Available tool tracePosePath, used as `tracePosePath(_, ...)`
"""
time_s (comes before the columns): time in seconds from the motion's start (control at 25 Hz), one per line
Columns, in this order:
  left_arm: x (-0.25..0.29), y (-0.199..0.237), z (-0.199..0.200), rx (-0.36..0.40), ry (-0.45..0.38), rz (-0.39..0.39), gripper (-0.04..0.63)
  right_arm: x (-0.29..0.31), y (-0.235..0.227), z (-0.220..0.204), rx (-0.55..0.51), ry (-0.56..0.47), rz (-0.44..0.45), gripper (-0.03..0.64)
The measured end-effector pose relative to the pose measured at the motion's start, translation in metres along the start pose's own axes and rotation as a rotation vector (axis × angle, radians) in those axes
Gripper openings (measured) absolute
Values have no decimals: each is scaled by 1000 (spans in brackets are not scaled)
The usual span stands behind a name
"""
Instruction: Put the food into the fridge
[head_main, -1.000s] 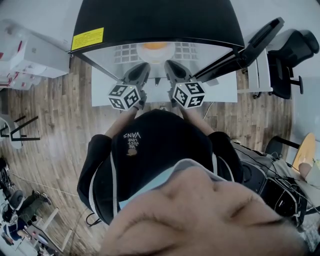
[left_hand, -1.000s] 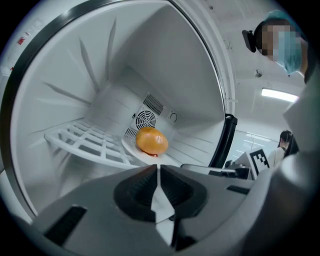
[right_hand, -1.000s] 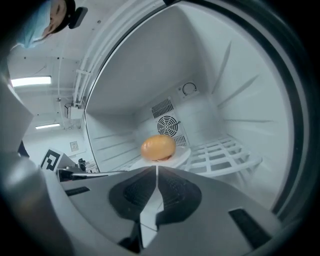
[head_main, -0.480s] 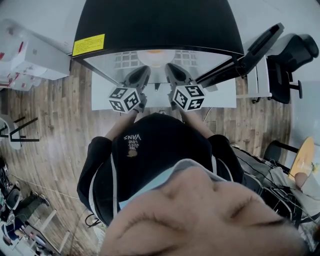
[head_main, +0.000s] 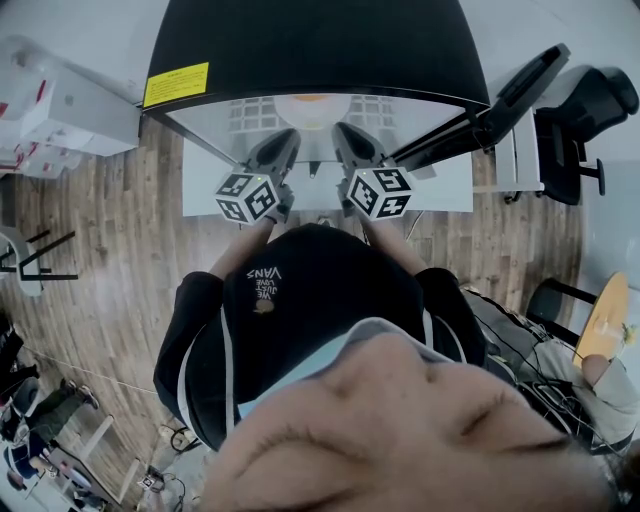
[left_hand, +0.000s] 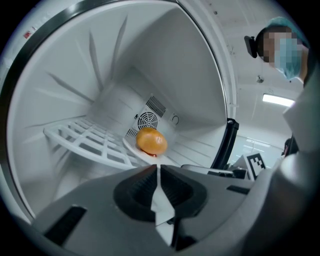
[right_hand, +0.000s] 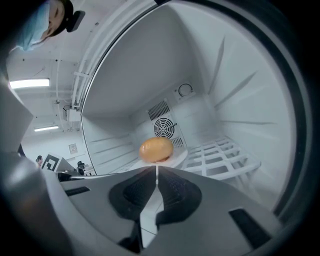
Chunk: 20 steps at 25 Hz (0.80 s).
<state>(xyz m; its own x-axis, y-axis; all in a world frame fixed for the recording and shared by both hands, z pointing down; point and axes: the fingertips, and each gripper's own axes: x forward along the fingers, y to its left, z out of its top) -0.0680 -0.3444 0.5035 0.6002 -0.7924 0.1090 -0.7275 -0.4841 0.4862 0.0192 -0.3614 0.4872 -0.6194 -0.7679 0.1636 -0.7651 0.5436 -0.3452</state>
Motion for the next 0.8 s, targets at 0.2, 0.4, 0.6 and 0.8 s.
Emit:
tracePosePath(0.2, -4, -1, 1, 7, 0, 3, 31, -5, 2, -1, -2, -4, -6, 23)
tracePosePath(0.4, -8, -2, 0, 16, -2, 1, 31, -8, 4, -2, -5, -8, -14, 23)
tracePosePath(0.6, -16, -5, -2, 23, 4, -6, 31, -15, 9, -2, -9, -17, -26, 23)
tracePosePath(0.8, -26, -6, -3, 27, 12, -14, 32, -21, 16, -5, -7, -20, -45, 23)
